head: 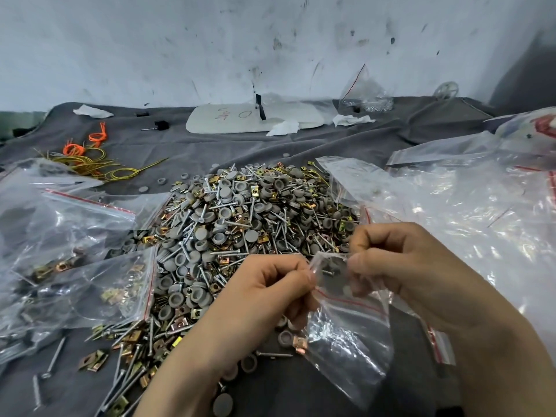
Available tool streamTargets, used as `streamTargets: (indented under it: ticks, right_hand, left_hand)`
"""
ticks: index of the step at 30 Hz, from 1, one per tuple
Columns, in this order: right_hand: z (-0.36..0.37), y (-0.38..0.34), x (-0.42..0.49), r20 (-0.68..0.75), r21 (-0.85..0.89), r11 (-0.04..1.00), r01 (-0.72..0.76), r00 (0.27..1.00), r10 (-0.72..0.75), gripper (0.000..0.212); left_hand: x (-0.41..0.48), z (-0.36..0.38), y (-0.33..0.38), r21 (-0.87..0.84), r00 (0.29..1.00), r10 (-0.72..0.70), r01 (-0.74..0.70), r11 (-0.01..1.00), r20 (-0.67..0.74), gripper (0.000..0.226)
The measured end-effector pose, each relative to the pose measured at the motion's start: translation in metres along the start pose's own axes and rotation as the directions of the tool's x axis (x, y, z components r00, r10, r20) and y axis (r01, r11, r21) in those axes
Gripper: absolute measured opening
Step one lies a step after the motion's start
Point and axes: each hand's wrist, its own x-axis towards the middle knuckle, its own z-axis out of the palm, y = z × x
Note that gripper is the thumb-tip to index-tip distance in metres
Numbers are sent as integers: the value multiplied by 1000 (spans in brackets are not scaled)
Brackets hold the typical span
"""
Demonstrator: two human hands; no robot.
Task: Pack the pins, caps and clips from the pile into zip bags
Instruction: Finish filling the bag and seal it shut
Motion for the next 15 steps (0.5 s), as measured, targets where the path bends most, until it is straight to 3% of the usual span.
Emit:
streamTargets:
  ticks: [2,5,8,10,12,14,15]
  right_hand:
    - [-3,1,-1,-53,-175,984,37,998,-47,20]
    - [2,1,-3,48,-353,931,95,995,-83,42]
    - [11,1,1,58,-347,924,160,987,-149,25]
    - [9,4,4,-17,-339,931,137,988,-152,20]
    - [5,6,4,-31,-346,935,81,995,-98,18]
    - [4,7,5,8,-320,947,-4,1000,6,12]
    - [3,10,7,4,-310,950,-44,999,48,12]
  left_hand:
    - [0,0,0,51,1000,9,-9,999,8,30]
    - [0,5,0,114,999,-14,9,993,40,34]
    - [1,11,1,171,1000,-5,0,985,30,33]
    - [-1,15,0,260,996,84,-80,962,-5,31]
    - [-3,16,2,423,961,274,-237,874,-28,23]
    - [-6,17,6,539,906,413,-393,745,89,21]
    - [-6,17,7,534,898,412,-427,730,155,23]
